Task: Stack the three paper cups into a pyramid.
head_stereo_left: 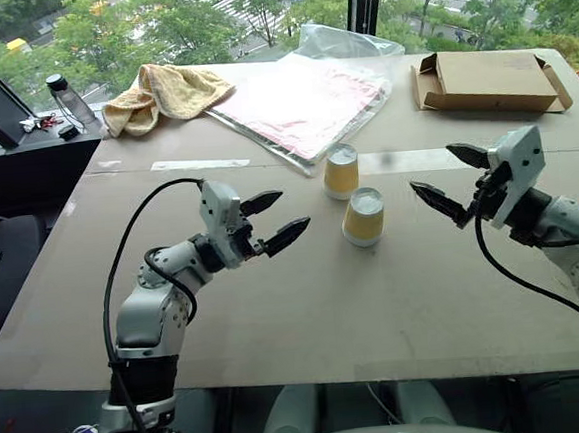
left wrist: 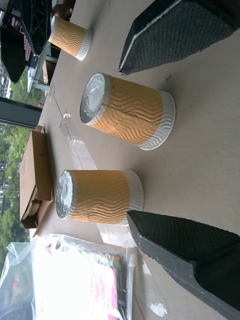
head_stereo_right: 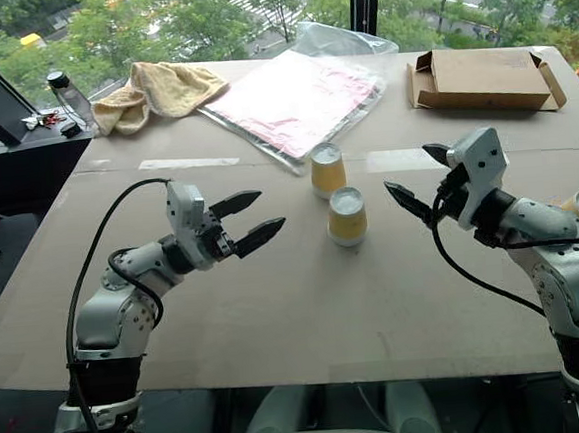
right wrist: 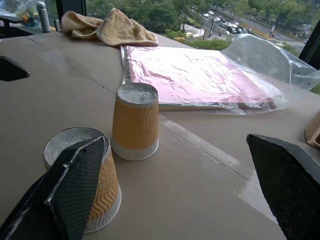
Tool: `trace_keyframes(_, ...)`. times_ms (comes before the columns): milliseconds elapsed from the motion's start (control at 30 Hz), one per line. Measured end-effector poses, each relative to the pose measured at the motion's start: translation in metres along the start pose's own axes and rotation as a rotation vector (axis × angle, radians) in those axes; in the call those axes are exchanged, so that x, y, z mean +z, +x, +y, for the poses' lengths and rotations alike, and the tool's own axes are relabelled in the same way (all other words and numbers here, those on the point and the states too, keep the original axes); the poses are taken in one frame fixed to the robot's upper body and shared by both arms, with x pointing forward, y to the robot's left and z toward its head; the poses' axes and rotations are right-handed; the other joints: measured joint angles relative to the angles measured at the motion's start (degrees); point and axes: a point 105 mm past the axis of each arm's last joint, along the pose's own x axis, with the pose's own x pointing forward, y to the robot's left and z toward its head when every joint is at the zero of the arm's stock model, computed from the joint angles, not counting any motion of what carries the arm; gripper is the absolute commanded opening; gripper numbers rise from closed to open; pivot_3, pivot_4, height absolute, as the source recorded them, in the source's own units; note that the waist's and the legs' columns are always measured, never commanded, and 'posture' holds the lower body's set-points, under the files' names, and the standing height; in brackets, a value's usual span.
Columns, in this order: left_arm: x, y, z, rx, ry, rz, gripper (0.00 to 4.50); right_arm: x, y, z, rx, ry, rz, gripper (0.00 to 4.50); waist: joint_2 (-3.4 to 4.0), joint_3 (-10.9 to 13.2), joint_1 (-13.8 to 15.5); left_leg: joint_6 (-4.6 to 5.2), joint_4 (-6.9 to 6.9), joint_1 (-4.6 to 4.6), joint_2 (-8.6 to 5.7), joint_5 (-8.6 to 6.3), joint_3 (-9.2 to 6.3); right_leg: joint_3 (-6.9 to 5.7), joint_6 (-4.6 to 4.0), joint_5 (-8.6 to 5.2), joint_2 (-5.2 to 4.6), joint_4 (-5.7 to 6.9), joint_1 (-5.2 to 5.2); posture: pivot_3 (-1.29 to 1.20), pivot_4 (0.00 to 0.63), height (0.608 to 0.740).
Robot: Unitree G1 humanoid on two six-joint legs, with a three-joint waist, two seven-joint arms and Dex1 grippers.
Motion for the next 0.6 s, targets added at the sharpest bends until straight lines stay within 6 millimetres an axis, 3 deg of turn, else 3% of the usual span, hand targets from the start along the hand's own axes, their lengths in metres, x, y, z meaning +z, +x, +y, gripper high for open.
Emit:
trace_keyframes(233, -0.004, -0.022, -0.014, -0.022, -0.018, 0.024, 4.43, -0.011, 0.043, 0.053, 0.196, 0.083, 0.040, 4.50, 0.02, 0.01, -1.39, 0.15, -0.05, 0.08, 0.02, -0.09, -0.07, 0.17, -0.01, 0.00, -0.15, 0.21, -0.09, 0.00, 0.150, 0.740)
trace_keyframes(433, -0.002, -0.039, -0.015, -0.051, -0.014, 0.047, 4.43, -0.032, 0.058, 0.057, 0.156, 0.087, 0.095, 4.50, 0.05, 0.03, -1.15, 0.05, -0.04, 0.00, -0.10, -0.03, -0.05, 0.07, -0.01, 0.00, -0.24, 0.21, -0.19, 0.00, 0.150, 0.740)
trace_keyframes(600, 0.000, -0.042, -0.007, -0.021, -0.011, 0.045, 4.43, -0.023, 0.069, 0.060, 0.148, 0.080, 0.058, 4.50, 0.05, 0.03, -1.35, -0.04, -0.06, 0.01, -0.11, 0.02, -0.05, 0.08, -0.01, 0.00, -0.23, 0.23, -0.22, 0.00, 0.150, 0.740)
